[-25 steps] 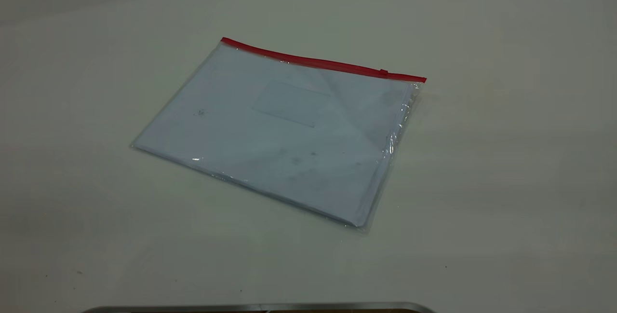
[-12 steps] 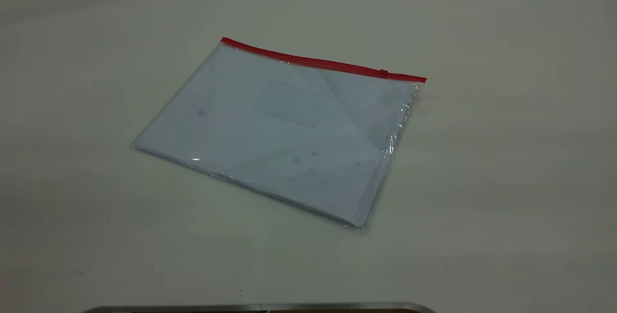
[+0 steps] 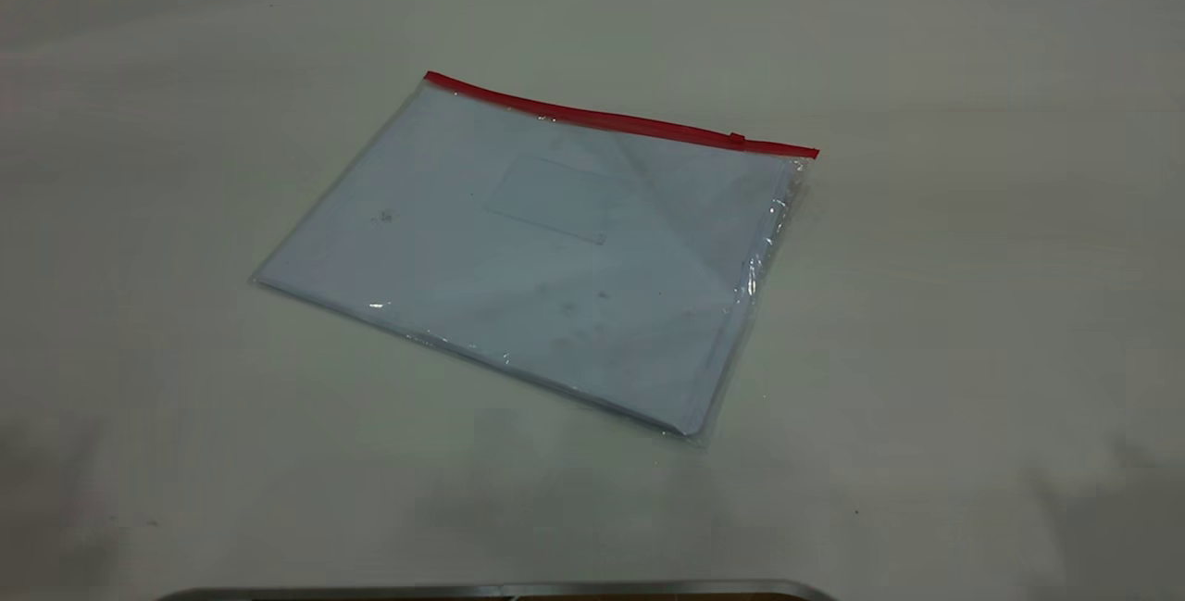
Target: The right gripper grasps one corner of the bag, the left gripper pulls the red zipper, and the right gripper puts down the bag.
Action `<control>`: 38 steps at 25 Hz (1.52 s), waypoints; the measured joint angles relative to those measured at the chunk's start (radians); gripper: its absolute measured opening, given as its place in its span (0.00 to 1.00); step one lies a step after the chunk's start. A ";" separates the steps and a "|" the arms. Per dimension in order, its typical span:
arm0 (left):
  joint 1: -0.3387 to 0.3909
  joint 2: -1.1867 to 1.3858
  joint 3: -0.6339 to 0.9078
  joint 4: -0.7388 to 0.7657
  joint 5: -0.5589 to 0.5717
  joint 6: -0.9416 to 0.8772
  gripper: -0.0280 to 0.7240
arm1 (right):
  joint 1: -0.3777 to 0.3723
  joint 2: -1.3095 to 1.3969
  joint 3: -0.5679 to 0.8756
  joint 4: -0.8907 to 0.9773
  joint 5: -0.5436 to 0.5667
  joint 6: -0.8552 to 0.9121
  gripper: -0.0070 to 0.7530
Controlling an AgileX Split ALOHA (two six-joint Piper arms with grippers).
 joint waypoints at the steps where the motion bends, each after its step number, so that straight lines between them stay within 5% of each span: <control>1: 0.000 0.063 -0.013 -0.030 -0.032 0.032 0.69 | 0.000 0.071 0.000 0.048 -0.046 -0.053 0.76; 9: 0.000 0.431 -0.122 -0.343 -0.151 0.374 0.70 | 0.000 0.641 -0.092 0.519 -0.202 -0.540 0.76; 18: 0.000 0.679 -0.209 -0.591 -0.199 0.593 0.70 | 0.000 1.294 -0.428 0.965 -0.095 -1.072 0.76; 23: 0.000 0.740 -0.242 -0.611 -0.205 0.618 0.70 | -0.001 1.540 -0.619 0.991 0.069 -1.146 0.76; 38: 0.000 0.751 -0.253 -0.614 -0.225 0.619 0.70 | -0.035 1.776 -0.850 0.987 0.180 -1.152 0.76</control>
